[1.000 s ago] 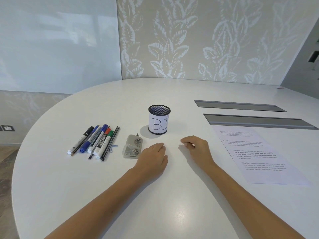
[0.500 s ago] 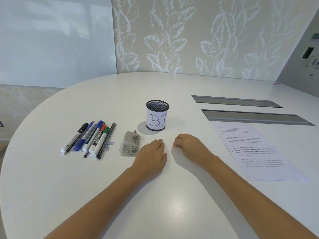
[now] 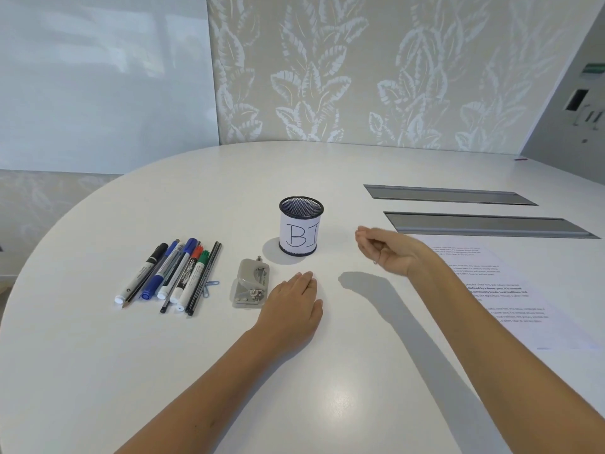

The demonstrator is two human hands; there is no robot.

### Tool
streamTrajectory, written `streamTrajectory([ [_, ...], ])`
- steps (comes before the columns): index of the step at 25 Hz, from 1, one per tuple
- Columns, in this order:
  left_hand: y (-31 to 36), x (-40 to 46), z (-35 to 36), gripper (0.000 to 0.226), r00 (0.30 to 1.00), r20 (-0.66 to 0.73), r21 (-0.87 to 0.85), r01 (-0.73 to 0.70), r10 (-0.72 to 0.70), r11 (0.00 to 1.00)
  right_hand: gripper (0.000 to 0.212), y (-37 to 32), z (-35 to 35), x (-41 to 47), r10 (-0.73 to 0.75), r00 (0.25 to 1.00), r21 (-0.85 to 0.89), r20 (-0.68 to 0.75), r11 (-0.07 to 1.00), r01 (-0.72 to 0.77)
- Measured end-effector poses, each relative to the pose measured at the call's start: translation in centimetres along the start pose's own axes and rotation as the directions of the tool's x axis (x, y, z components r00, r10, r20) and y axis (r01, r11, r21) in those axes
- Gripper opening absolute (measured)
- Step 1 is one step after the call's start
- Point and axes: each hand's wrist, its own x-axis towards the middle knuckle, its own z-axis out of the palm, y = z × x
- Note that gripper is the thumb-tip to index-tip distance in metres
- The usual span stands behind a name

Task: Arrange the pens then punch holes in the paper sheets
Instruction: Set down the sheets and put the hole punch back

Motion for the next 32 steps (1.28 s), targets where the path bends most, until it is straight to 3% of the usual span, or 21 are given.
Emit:
streamTrajectory([
  [3,0.0,0.0,-0.1,0.053,1.0,0.011,0.018,0.001,-0.001,1.0,0.013,-3.0,5.2,1.0,-0.095,0.992,-0.128,0.08,0.986,0.104],
  [6,0.0,-0.1,-0.2,0.054,1.0,0.01,0.057,-0.005,0.004,0.998,0.007,-4.2,10.5,2.0,-0.28,0.95,-0.404,0.142,0.86,0.313],
  [8,0.0,0.0,-0.3,0.054,1.0,0.014,0.057,-0.008,0.007,0.998,0.018,-3.7,13.2,2.9,-0.357,0.915,-0.672,0.186,0.634,0.384],
  [10,0.0,0.0,-0.3,0.054,1.0,0.02,0.059,-0.013,0.011,0.998,0.031,-2.7,14.9,4.2,-0.426,0.874,-0.915,0.234,0.208,0.346],
  [11,-0.1,0.0,-0.3,0.054,1.0,0.018,0.059,-0.013,0.012,0.998,0.03,-2.2,15.4,4.7,-0.463,0.844,-0.953,0.272,-0.01,0.301],
  [12,-0.1,-0.1,-0.3,0.053,1.0,0.013,0.055,-0.014,0.013,0.998,0.029,-1.9,15.8,5.0,-0.477,0.826,-0.954,0.3,-0.146,0.262],
  [15,-0.1,-0.2,-0.4,0.053,1.0,0.011,0.04,-0.018,0.018,0.999,0.028,-1.5,16.0,5.8,-0.477,0.822,-0.943,0.311,-0.26,0.206],
  [18,-0.2,0.0,-0.4,0.054,0.999,0.032,0.044,-0.015,0.013,0.999,0.031,-1.7,15.5,6.0,-0.468,0.809,-0.931,0.354,-0.262,0.256],
  [21,-0.1,0.2,-0.4,0.055,0.998,0.061,0.047,-0.005,0.002,0.999,0.017,-2.2,14.6,5.6,-0.516,0.754,-0.913,0.407,-0.243,0.326],
  [23,-0.1,0.2,-0.4,0.055,0.997,0.071,0.043,0.0,-0.004,0.999,0.006,-2.2,13.5,4.9,-0.602,0.701,-0.906,0.383,-0.096,0.413],
  [26,-0.1,0.1,-0.4,0.054,0.998,0.061,0.028,0.008,-0.009,1.0,0.009,-1.3,10.8,3.4,-0.691,0.668,-0.833,0.276,0.175,0.525],
  [32,0.1,-0.2,-0.4,0.055,0.997,0.07,0.016,0.026,-0.027,1.0,0.016,2.9,2.7,1.3,-0.62,0.774,-0.816,0.129,0.378,0.439],
])
